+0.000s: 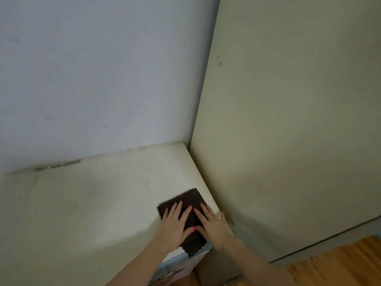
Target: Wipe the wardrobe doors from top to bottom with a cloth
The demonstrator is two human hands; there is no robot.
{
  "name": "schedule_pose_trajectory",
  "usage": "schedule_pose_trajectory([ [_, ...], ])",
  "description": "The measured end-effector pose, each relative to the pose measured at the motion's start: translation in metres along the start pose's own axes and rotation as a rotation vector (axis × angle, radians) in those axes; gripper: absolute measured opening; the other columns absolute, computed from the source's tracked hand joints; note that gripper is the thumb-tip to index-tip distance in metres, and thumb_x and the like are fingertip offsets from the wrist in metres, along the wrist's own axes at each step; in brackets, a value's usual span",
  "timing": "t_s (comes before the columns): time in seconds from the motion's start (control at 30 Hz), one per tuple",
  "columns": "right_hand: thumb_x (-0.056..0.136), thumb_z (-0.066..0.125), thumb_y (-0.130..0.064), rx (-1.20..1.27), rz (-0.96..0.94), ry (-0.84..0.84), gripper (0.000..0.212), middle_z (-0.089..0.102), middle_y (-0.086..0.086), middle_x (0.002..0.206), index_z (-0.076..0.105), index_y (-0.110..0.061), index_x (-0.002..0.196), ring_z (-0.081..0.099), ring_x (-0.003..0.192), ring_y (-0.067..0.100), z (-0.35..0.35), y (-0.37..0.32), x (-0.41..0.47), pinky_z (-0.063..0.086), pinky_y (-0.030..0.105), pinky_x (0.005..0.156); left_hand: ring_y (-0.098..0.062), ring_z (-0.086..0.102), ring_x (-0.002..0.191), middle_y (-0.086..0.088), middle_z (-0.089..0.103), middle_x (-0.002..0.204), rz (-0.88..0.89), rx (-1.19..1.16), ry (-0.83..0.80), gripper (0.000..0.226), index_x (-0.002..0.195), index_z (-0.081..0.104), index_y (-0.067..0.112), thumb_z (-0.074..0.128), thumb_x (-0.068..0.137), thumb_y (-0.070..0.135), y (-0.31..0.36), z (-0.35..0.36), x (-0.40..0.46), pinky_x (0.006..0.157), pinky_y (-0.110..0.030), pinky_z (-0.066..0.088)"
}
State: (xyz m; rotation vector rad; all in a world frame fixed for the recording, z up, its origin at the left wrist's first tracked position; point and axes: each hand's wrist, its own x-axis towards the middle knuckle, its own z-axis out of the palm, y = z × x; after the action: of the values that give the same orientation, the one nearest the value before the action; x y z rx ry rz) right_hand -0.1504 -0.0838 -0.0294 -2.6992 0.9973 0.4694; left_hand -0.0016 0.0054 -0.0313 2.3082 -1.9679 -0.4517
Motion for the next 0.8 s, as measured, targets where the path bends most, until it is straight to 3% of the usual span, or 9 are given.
schedule_pose_trajectory([
  [0.1, 0.041, -0.047, -0.073, -0.002, 0.005, -0.04, 0.123, -0.015, 0.003, 0.158, -0.011, -0.027, 0.149, -0.012, 0.145, 0.02, 0.0, 0.002, 0.0, 0.001, 0.06, 0.112, -0.025, 0.062, 0.113, -0.011, 0.061, 0.127, -0.032, 0.028, -0.046, 0.072, 0.13, 0.048, 0.021, -0.002, 0.093, 0.059, -0.006, 0.016, 0.001, 0.089, -0.045, 0.05],
  [0.2, 0.055, -0.035, -0.071, -0.005, 0.017, -0.065, 0.109, -0.015, 0.002, 0.158, -0.008, -0.027, 0.15, -0.012, 0.145, 0.019, -0.009, -0.001, -0.005, 0.002, 0.06, 0.112, -0.03, 0.048, 0.129, -0.014, 0.045, 0.143, 0.006, 0.046, -0.07, 0.079, 0.138, 0.044, 0.02, -0.002, 0.09, 0.063, -0.005, 0.003, -0.003, 0.102, -0.048, 0.039],
  [0.27, 0.084, -0.006, -0.063, -0.016, 0.058, 0.025, 0.082, 0.0, 0.007, 0.158, 0.012, -0.019, 0.151, 0.001, 0.146, 0.024, -0.012, -0.01, -0.012, 0.009, 0.058, 0.113, -0.031, 0.028, 0.141, -0.013, 0.024, 0.154, 0.019, 0.025, -0.039, 0.068, 0.146, 0.029, 0.02, 0.022, 0.091, 0.059, -0.003, -0.005, -0.005, 0.113, -0.048, 0.022],
  [0.3, 0.095, 0.025, -0.053, -0.055, 0.088, 0.165, 0.063, 0.019, 0.01, 0.155, 0.033, -0.015, 0.145, 0.018, 0.144, 0.026, -0.012, -0.015, -0.017, 0.022, 0.056, 0.11, -0.032, 0.036, 0.137, -0.015, 0.032, 0.151, 0.033, 0.039, 0.044, 0.062, 0.142, 0.036, 0.019, 0.042, 0.09, 0.051, -0.003, -0.005, -0.007, 0.111, -0.048, 0.028],
  [0.33, 0.09, 0.056, -0.041, -0.082, 0.098, 0.306, 0.049, 0.043, 0.012, 0.144, 0.053, -0.014, 0.131, 0.04, 0.134, 0.027, -0.007, -0.019, -0.021, 0.038, 0.053, 0.103, -0.03, 0.05, 0.126, -0.015, 0.047, 0.141, 0.039, 0.044, 0.088, 0.057, 0.133, 0.049, 0.019, 0.061, 0.083, 0.043, -0.003, -0.003, -0.011, 0.103, -0.046, 0.04],
  [0.4, 0.067, 0.082, -0.023, -0.058, 0.079, 0.509, 0.043, 0.066, 0.008, 0.115, 0.068, -0.015, 0.107, 0.064, 0.106, 0.025, 0.002, -0.027, -0.034, 0.053, 0.044, 0.086, -0.021, 0.066, 0.104, -0.008, 0.066, 0.117, 0.079, 0.058, 0.208, 0.046, 0.112, 0.065, 0.021, 0.076, 0.07, 0.036, -0.005, 0.007, -0.017, 0.087, -0.038, 0.054],
  [0.57, 0.081, 0.071, -0.023, 0.003, 0.089, 0.415, 0.031, 0.061, 0.004, 0.11, 0.064, -0.018, 0.111, 0.061, 0.102, 0.023, 0.021, -0.03, -0.048, 0.052, 0.035, 0.084, -0.014, 0.067, 0.086, 0.003, 0.069, 0.095, 0.062, 0.079, 0.209, 0.037, 0.1, 0.069, 0.026, 0.079, 0.066, 0.037, -0.006, 0.012, -0.032, 0.072, -0.032, 0.056],
  [0.67, 0.099, 0.043, -0.032, 0.094, 0.086, 0.255, 0.04, 0.043, 0.004, 0.135, 0.045, -0.017, 0.135, 0.041, 0.123, 0.022, 0.017, -0.029, -0.048, 0.039, 0.033, 0.1, -0.019, 0.056, 0.112, -0.001, 0.059, 0.119, 0.046, 0.044, 0.175, 0.039, 0.123, 0.055, 0.023, 0.056, 0.087, 0.035, 0.001, 0.01, -0.029, 0.094, -0.039, 0.044],
  [0.8, 0.097, 0.048, -0.029, 0.358, 0.1, 0.124, 0.04, 0.048, 0.008, 0.132, 0.048, -0.014, 0.135, 0.045, 0.121, 0.022, -0.017, -0.035, -0.057, 0.039, 0.032, 0.101, -0.019, 0.042, 0.127, -0.002, 0.044, 0.138, 0.034, 0.025, 0.112, 0.044, 0.137, 0.038, 0.022, 0.038, 0.095, 0.036, 0.0, -0.005, -0.028, 0.102, -0.038, 0.034],
])
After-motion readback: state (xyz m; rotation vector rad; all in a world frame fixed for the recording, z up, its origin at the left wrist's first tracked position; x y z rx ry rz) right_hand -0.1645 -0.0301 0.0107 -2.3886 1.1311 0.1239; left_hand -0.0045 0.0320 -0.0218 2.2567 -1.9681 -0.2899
